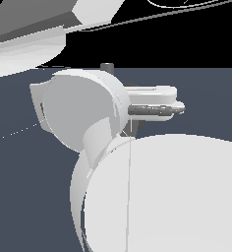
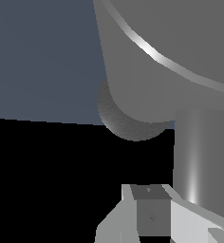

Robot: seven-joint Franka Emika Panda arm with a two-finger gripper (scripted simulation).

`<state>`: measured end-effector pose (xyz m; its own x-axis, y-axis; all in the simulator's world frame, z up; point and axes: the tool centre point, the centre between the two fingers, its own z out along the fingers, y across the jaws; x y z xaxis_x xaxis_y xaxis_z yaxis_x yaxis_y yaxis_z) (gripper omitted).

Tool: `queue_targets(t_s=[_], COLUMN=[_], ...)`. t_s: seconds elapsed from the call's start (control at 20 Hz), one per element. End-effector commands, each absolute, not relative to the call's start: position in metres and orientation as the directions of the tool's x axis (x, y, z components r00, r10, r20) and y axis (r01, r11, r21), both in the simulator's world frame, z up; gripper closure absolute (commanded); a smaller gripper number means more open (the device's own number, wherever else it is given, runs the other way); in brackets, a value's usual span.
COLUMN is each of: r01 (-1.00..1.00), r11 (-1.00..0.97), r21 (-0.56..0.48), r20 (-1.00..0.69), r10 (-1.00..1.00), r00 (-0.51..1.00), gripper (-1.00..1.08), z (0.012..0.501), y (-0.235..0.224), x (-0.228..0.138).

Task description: Turn on the faucet by rotating a designated handle.

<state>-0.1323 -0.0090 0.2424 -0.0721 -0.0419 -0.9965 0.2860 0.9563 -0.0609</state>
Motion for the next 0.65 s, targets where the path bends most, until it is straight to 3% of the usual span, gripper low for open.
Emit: queue_targets(t_s=[0.0,0.6], r01=[0.255,0.251], r11=[0.967,0.968], r21=[-0.023,-0.005], r20=[-1.000,-1.000], r10=[-0.018,-0.004], r00=[-0.020,-0.003], gripper=[1.08,1.08], z=[0.272,0.286], y=[0.011,0.036], x=[-0.122,-0.114])
